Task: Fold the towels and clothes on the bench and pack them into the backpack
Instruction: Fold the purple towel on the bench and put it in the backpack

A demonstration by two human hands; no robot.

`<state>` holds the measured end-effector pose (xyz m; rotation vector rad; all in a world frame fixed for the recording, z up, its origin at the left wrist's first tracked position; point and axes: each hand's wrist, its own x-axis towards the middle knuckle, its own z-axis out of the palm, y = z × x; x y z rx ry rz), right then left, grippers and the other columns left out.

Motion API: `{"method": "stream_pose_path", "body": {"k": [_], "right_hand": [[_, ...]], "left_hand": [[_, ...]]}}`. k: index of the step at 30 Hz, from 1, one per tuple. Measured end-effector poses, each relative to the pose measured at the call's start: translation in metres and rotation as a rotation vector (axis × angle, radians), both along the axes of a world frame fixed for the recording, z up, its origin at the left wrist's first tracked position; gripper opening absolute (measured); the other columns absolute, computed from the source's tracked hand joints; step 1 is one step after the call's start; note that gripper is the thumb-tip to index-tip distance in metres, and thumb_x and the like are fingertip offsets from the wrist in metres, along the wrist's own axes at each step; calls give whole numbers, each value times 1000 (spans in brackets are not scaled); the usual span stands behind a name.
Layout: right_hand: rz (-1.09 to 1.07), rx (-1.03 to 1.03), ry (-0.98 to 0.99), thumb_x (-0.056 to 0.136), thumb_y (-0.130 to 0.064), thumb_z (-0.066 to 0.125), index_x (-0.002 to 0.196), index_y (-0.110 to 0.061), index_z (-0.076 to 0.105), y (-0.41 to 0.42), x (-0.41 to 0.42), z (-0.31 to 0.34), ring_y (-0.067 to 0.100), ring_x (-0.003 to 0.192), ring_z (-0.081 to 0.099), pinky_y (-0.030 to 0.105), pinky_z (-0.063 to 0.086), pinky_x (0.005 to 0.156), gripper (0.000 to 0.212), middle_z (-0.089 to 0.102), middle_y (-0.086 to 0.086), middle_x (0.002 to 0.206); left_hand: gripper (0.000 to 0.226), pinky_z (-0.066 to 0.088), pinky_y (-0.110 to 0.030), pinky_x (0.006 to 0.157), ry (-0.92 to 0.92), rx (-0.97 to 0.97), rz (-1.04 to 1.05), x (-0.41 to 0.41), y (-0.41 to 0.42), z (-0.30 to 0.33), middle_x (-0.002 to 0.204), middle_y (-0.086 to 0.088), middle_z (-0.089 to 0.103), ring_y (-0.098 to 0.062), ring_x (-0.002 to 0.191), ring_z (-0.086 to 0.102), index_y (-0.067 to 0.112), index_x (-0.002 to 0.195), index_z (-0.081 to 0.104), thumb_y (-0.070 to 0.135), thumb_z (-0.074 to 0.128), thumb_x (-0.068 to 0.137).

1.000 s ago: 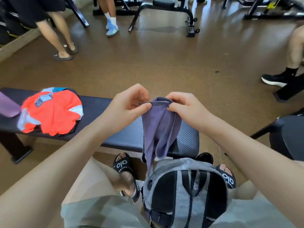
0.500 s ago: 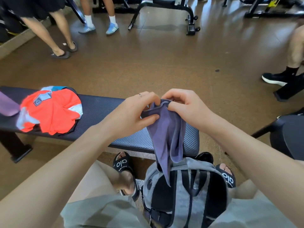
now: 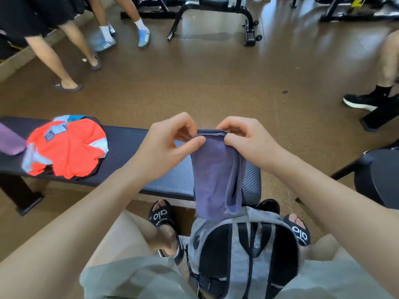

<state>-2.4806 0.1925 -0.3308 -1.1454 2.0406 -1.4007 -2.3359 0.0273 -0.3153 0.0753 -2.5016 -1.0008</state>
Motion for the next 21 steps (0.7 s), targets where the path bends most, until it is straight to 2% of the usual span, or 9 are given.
{"method": "stream_pose_path", "body": {"k": [3,7,10,13,16,18,19,21], "right_hand": [[41,-34,-28,73,-9,50,96,-16,69,1,4,3,28,85,66,45,53,80,31,71,12,91],[167,-114,-82,77,-1,62,116,-11,62,1,15,6,35,100,66,45,52,90,40,70,13,104],[177,-178,-68,84,6,70,106,-1,67,-2,18,5,24,93,70,39,55,88,23,72,13,98],[155,-213,-149,91,6,65,99,5,67,0,14,6,16,85,65,31,53,81,8,70,19,91],[148,-177,-157,94,8,60,98,7,66,3,10,5,12,81,63,21,50,75,7,68,14,88],[157,-156,-153,93,10,59,97,8,65,3,9,6,10,79,61,18,48,73,8,67,13,87],[161,-156,-157,92,11,59,97,7,64,2,10,6,10,78,60,18,48,73,8,66,12,86],[163,-174,-147,91,8,61,100,3,64,2,10,7,12,79,62,23,51,75,11,67,13,89]], "left_hand": [[24,39,-13,66,6,75,31,-1,4,2,73,7,54,-4,65,50,7,81,53,13,75,90],[28,36,-22,58,26,108,13,-4,10,8,69,2,50,-9,62,43,7,80,50,14,76,90],[29,37,-29,57,30,133,-1,-7,12,10,70,-5,53,-18,62,44,8,80,50,18,75,91],[16,41,-23,62,-6,241,-41,-4,11,6,74,-2,56,-8,66,49,7,88,57,11,70,94],[12,45,-17,69,-50,380,-61,1,10,-1,76,13,60,-2,69,55,4,98,58,-3,67,92],[18,45,-19,70,-33,430,-41,2,10,-4,78,15,60,-5,68,53,6,98,54,-4,68,92],[20,45,-23,70,-18,452,-26,2,11,-5,79,12,59,-9,69,52,7,98,52,-2,69,91],[24,43,-35,70,4,468,-1,2,11,-6,83,-8,61,-21,70,51,10,95,50,4,72,90]]}}
